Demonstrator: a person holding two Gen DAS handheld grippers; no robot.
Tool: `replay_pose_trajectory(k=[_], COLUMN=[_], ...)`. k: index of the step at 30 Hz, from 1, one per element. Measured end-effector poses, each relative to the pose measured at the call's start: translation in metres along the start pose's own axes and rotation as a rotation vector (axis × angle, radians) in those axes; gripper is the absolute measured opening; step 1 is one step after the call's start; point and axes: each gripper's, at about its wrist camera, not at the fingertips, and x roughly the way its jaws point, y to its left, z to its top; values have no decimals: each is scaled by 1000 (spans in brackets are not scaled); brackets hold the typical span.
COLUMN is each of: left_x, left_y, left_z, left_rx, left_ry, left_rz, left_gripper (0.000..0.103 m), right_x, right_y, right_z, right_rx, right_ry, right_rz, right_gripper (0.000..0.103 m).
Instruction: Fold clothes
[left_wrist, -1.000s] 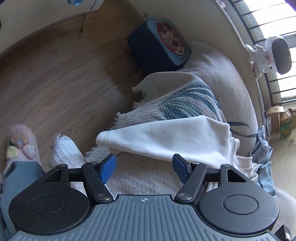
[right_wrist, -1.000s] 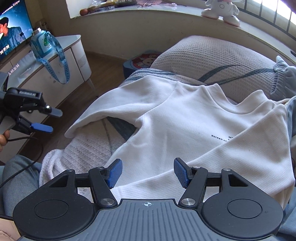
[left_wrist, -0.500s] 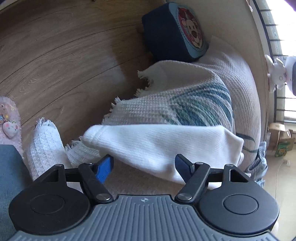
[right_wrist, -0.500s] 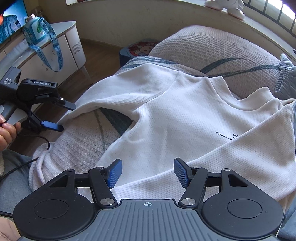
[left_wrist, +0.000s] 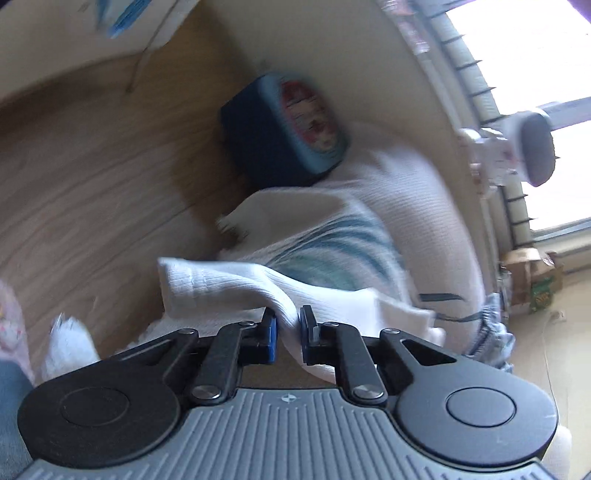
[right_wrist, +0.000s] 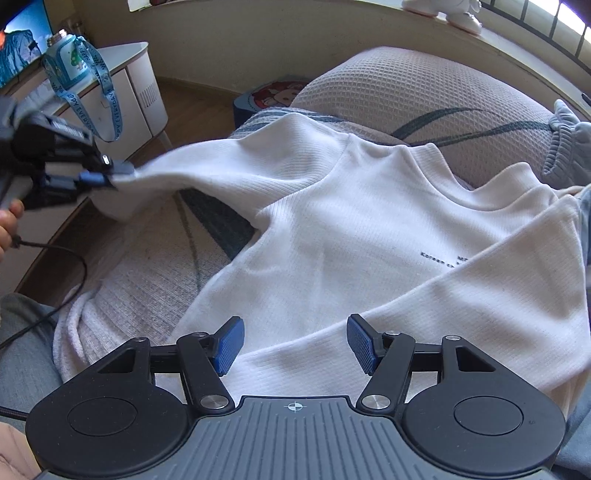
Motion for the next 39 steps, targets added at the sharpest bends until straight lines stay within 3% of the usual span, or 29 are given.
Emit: replay_pose_trajectory(k=[3, 7, 9, 11, 15, 17, 19, 25, 29, 36, 39], left_x=[-28, -42, -36, -20, 12, 21, 22, 10, 7, 1, 1], left_y=[-52, -130, -164, -189, -200, -187, -172, -142, -141, -135, -134], left_z=[-2, -32, -60, -96, -169, -190, -194, -175, -166, -154, -154], left_rx=[184, 413, 522, 630, 812, 838, 832, 814, 781, 731, 736], left_ry=[-86, -64, 10, 127, 335, 414, 441, 388, 356, 304, 300], left_rz=[-69, -250, -334, -372, -314, -271, -229, -130, -103, -80, -75], left_gripper=[10, 9, 9, 9, 10, 10, 13, 28, 30, 36, 37], right_x=[-9, -21, -30, -39, -59, -67, -74, -95, -86, -37, -21], right_y=[-10, -29, -41, -54, -80, -92, -102, -118, -115, -91, -81], right_z=[-8, -25, -36, -49, -73, -82, -88, -85, -80, -94, -95], right_rx=[38, 93, 133, 178, 269, 304, 326, 350, 351, 375, 360], right_ry=[-11, -17, -20, -24, -37, -44, -49, -135, -149, -25, 8], right_rz=[-16, -48, -70, -95, -152, -180, -211, -241, -130, 81, 100], right_gripper=[63, 63, 63, 63, 63, 63, 63, 63, 63, 63, 58])
